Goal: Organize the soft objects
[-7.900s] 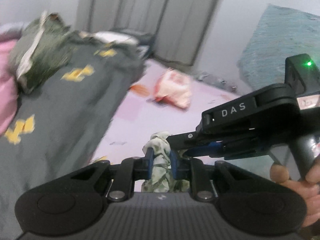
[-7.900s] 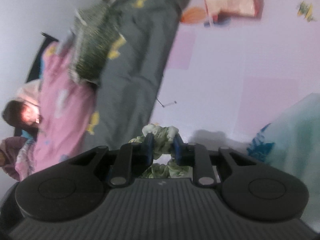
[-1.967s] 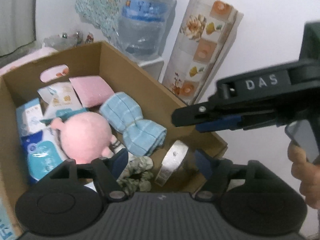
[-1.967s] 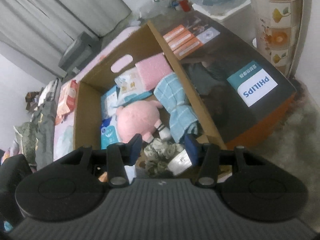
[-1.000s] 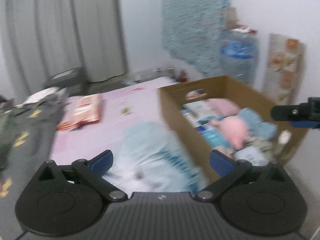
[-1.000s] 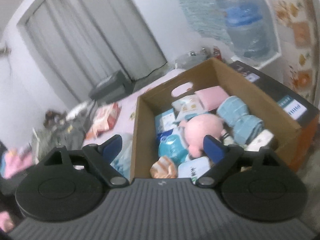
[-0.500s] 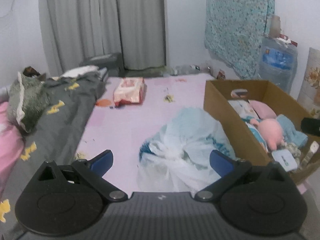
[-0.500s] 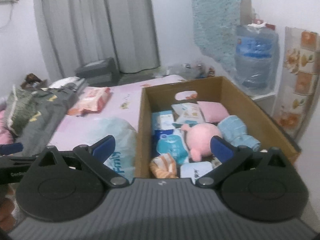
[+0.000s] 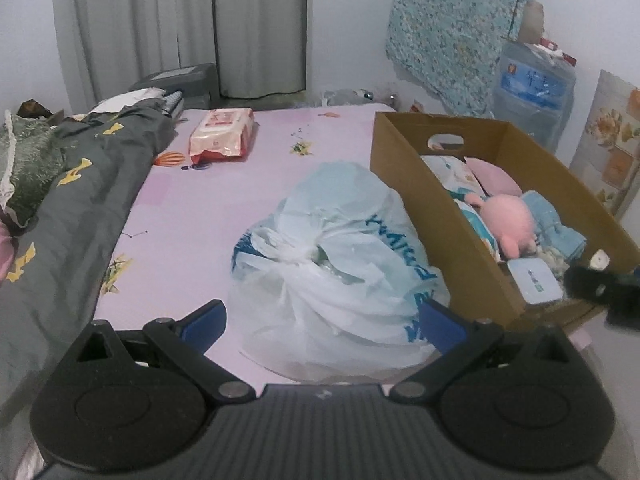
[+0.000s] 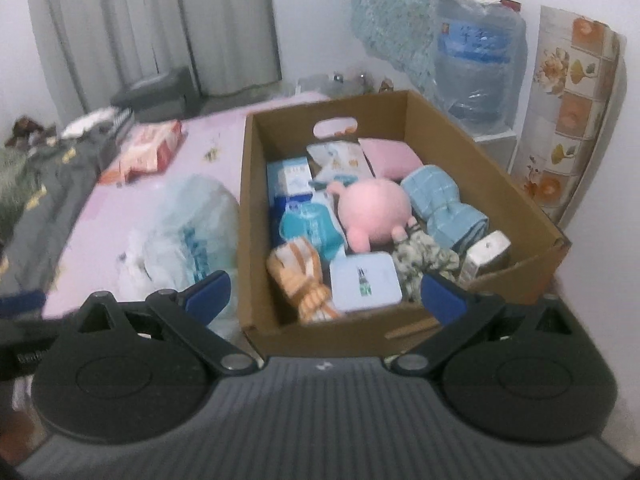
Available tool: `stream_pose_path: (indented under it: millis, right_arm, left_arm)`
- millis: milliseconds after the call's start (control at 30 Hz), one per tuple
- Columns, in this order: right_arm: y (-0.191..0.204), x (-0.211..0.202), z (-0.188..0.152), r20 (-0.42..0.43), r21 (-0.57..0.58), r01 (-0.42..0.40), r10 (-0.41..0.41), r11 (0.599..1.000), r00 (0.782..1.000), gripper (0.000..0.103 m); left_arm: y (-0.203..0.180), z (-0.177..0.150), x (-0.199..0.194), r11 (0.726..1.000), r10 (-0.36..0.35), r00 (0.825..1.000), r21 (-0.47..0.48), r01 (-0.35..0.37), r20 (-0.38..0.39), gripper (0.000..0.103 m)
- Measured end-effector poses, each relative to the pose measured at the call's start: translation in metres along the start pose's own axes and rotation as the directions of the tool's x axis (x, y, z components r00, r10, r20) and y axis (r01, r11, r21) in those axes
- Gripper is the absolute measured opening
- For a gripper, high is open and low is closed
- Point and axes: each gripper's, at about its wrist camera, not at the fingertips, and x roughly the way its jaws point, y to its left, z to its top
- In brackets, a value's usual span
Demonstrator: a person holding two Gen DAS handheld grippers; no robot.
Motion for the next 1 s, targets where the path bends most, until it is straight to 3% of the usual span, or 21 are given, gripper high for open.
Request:
stream_pose_path:
  millis: [400, 1000]
  right_arm:
    - [0.003, 0.008, -0.006, -0.074, -0.029, -0.084, 0.082, 0.996, 0.994, 0.102]
    - [0.034, 0.026, 0.003, -0.089, -0.092, -0.088, 0.080, 0.992, 0.993, 0.102]
  left_arm:
    - [-0.003, 0.002, 0.004, 0.999, 0.009, 0.999, -0.039, -0.010, -0.042, 0.103]
    - [0.015, 0.000, 0.005, 0.997, 0.031, 0.998, -0.075, -0.035, -0.049, 0.103]
